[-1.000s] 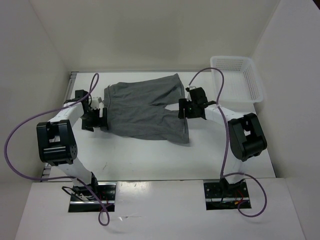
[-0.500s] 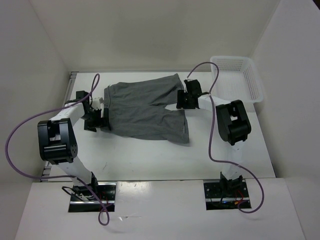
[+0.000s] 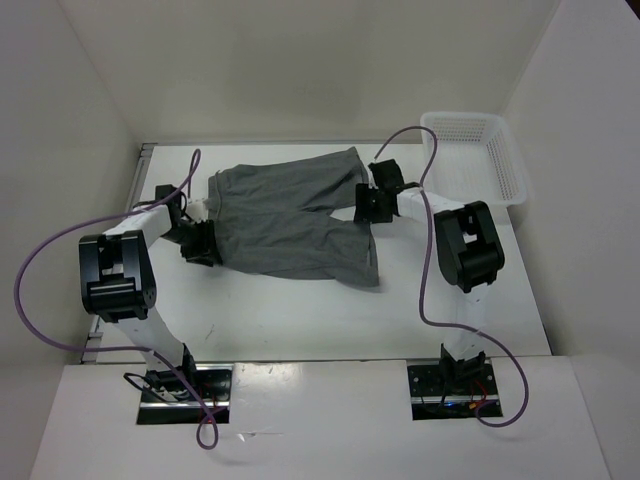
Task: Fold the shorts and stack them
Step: Flatten the shorts out
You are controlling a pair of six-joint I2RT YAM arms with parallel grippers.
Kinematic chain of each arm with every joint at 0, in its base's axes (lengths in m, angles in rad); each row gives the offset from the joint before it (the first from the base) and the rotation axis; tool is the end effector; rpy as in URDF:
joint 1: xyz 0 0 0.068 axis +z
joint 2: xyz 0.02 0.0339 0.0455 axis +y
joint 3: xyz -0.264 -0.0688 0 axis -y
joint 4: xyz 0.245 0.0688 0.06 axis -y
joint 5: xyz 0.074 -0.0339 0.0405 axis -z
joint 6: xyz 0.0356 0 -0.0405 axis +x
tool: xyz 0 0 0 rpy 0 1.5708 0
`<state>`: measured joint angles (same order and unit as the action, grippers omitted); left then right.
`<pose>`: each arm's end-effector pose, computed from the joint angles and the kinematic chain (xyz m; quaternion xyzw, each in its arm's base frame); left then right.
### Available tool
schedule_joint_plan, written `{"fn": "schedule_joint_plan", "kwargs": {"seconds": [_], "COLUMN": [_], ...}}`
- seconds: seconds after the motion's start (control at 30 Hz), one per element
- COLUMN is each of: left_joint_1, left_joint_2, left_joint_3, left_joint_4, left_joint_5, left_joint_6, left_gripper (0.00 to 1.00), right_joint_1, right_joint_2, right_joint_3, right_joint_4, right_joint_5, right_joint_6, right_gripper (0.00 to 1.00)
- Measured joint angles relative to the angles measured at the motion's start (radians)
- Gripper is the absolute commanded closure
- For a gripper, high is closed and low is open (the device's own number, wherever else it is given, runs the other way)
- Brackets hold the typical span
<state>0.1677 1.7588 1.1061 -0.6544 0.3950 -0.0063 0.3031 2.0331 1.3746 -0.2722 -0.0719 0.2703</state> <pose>0.3260 0.0413 0.1686 -0.0588 0.9706 -0.1835 0.1442 0.4131 0.1319 0.1595 -0.0269 0.9483 0.1216 0.2919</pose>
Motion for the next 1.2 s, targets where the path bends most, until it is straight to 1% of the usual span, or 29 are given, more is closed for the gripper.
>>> {"fn": "schedule_joint_plan", "kwargs": {"seconds": [0.03,0.07,0.13,0.23,0.27,0.3,0.37,0.43,0.47,0.5,0.53,0.57,0.63,0.7,0.77,0.83,0.9,1.03,1.2], "left_joint_1": [0.0,0.0,0.0,-0.002,-0.002,-0.002,-0.002,-0.002,-0.003,-0.003,-0.003,-0.003,-0.003,-0.003,-0.003,-0.002,-0.002,0.008,0.077], "left_joint_2": [0.0,0.004,0.021,0.044,0.045,0.045,0.045,0.045,0.045,0.045,0.043,0.037,0.01,-0.039,-0.087,-0.114,-0.108,-0.063,-0.026], "left_joint_3": [0.001,0.005,0.026,0.054,0.058,0.06,0.063,0.063,0.064,0.065,0.066,0.066,0.066,0.066,0.066,0.066,0.066,0.05,0.019], "left_joint_4": [-0.002,-0.005,-0.02,-0.032,-0.037,-0.04,-0.043,-0.044,-0.045,-0.049,-0.055,-0.059,-0.068,-0.072,-0.067,-0.05,-0.025,0.04,0.095], "left_joint_5": [0.011,0.021,0.036,0.053,0.056,0.059,0.057,0.047,0.037,0.025,0.013,0.0,-0.023,-0.04,-0.054,-0.062,-0.077,-0.087,-0.061], "left_joint_6": [0.001,0.002,0.0,0.0,0.0,0.0,0.0,0.001,0.002,0.0,0.002,0.001,0.002,0.002,0.003,0.004,0.003,0.002,0.002], "left_gripper": [0.69,0.78,0.83,0.91,0.93,0.95,0.96,0.87,0.74,0.71,0.69,0.66,0.65,0.54,0.53,0.43,0.39,0.37,0.34], "right_joint_1": [0.0,0.0,0.0,0.0,0.0,0.0,0.0,0.0,0.0,0.0,0.0,0.0,0.0,0.0,0.0,0.0,0.0,0.0,0.0], "right_joint_2": [-0.01,-0.019,-0.03,-0.034,-0.034,-0.032,-0.025,-0.011,-0.001,0.009,0.016,0.022,0.029,0.032,0.033,0.034,0.036,0.04,0.047], "right_joint_3": [-0.012,-0.026,-0.044,-0.053,-0.053,-0.054,-0.051,-0.034,-0.022,-0.009,0.0,0.009,0.021,0.026,0.029,0.036,0.043,0.053,0.064], "right_joint_4": [-0.004,-0.005,-0.005,-0.005,-0.005,-0.005,-0.005,-0.005,-0.005,-0.004,-0.005,-0.005,-0.005,-0.006,-0.007,-0.013,-0.023,-0.04,-0.051], "right_joint_5": [-0.008,-0.019,-0.036,-0.057,-0.064,-0.068,-0.081,-0.089,-0.09,-0.09,-0.089,-0.089,-0.084,-0.084,-0.085,-0.087,-0.091,-0.095,-0.104], "right_joint_6": [0.001,0.002,0.003,0.008,0.006,0.006,0.016,0.018,0.018,0.02,0.016,0.018,0.014,0.01,0.003,-0.009,-0.026,-0.058,-0.085], "right_gripper": [0.39,0.4,0.41,0.55,0.64,0.68,0.73,0.82,0.87,0.95,0.98,1.0,1.0,1.0,1.0,1.0,1.0,1.0,1.0]}}
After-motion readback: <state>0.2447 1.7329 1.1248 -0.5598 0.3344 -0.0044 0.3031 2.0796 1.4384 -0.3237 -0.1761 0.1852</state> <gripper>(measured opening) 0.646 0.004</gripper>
